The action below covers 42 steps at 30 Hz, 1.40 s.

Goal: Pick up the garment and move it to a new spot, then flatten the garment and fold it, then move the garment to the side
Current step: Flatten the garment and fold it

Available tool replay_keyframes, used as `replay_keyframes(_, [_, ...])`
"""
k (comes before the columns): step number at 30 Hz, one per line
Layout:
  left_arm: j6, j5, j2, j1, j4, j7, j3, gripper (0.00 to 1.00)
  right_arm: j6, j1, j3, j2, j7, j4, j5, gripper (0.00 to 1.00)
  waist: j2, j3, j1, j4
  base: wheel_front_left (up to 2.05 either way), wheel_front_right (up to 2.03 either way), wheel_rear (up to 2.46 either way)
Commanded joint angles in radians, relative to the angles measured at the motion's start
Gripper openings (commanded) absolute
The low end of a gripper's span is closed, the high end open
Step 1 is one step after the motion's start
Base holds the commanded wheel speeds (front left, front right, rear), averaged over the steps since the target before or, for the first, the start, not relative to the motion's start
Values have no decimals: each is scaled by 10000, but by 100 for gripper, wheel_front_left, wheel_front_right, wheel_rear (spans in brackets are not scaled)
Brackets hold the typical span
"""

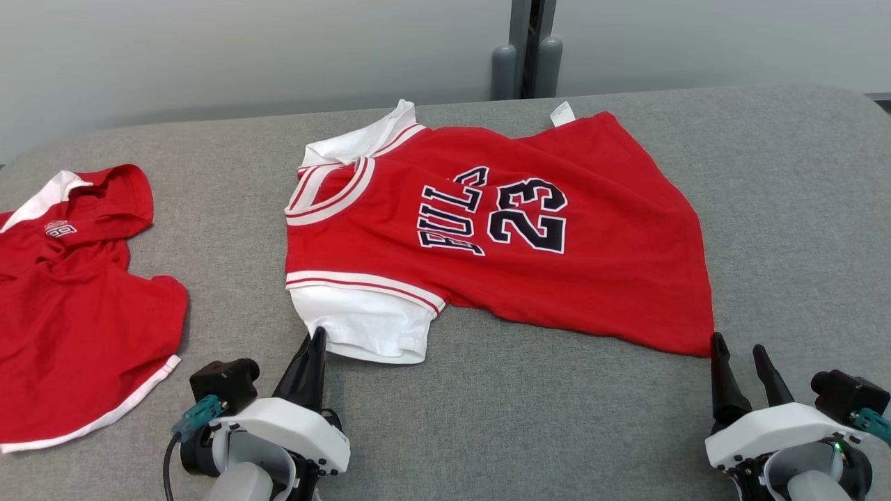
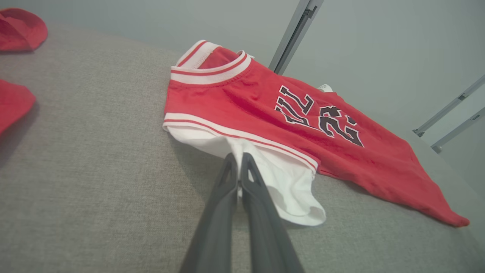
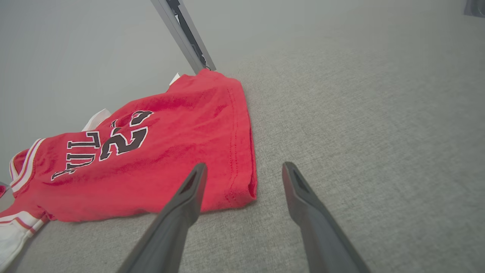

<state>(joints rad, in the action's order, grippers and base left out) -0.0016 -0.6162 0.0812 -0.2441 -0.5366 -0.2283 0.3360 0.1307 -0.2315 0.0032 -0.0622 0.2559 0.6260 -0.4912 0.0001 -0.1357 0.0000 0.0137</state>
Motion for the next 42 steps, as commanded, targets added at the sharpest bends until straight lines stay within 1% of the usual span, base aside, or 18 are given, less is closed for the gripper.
replay_keyframes(1, [54, 70, 53, 6, 53, -30, -13, 0, 1, -101, -8, -37, 25, 102, -135, 100, -1, -23, 0, 43, 0, 0, 0])
replay_keyframes(5, [57, 85, 53, -4, 142, -41, 54, 0, 1, -323, -11, -19, 52, 617, -384, 100, -1, -81, 0, 158, 0, 0, 0])
replay_keyframes(8, [196, 254, 138, -37, 155, -66, 147, 0, 1, -463, 66, -3, 72, 857, -694, 100, -1, -128, 0, 242, 0, 0, 0])
replay_keyframes(13, [205, 223, 122, -9, 192, -83, 196, 0, 1, -660, 138, -45, 93, 1220, -1146, 100, -1, -175, 0, 341, 0, 0, 0])
replay_keyframes(20, [202, 184, 154, -35, 249, -55, 252, 0, 1, -862, 398, -94, 83, 1637, -1496, 100, -1, -256, 0, 381, 0, 0, 0])
replay_keyframes(21, [190, 154, 150, -43, 251, -16, 261, 0, 1, -887, 451, -89, 70, 1688, -1599, 81, -1, -267, 0, 385, 0, 0, 0])
replay_keyframes(22, [194, 96, 133, -43, 251, 8, 230, 0, -1, -912, 498, -93, 57, 1740, -1688, 50, -1, -282, 0, 384, 0, 0, 0])
replay_keyframes(23, [207, 82, 117, -58, 263, 35, 217, 0, 1, -959, 614, -145, 59, 1754, -1680, 37, -1, -299, 0, 384, 0, 0, 0])
replay_keyframes(24, [222, 51, 101, -85, 281, 45, 226, 0, 1, -1008, 722, -174, 65, 1725, -1692, 12, -1, -313, 0, 390, 0, 0, 0])
replay_keyframes(25, [230, 42, 96, -110, 299, 52, 250, 0, 1, -1046, 804, -215, 74, 1677, -1771, 0, -1, -326, 0, 396, 0, 0, 0])
replay_keyframes(29, [183, -68, 85, -127, 413, 85, 240, 0, 1, -1095, 898, -423, 115, 1446, -1962, 0, -1, -330, 0, 381, 0, 0, 0])
replay_keyframes(35, [-251, -744, -30, -229, 1426, 65, 12, 0, 1, -987, 813, -678, 125, 503, -1819, 0, -1, -139, 0, 315, 0, 0, 0])
replay_keyframes(39, [-173, -799, 89, -441, 2420, 194, -81, 0, 1, -1066, 720, -864, 106, -332, -1570, 0, -1, 101, 0, 247, 0, 0, 0])
replay_keyframes(42, [-83, -770, 295, -694, 3257, 460, -122, 0, 1, -1336, 875, -1120, 107, -920, -1422, 0, -1, 319, 0, 186, 0, 0, 0])
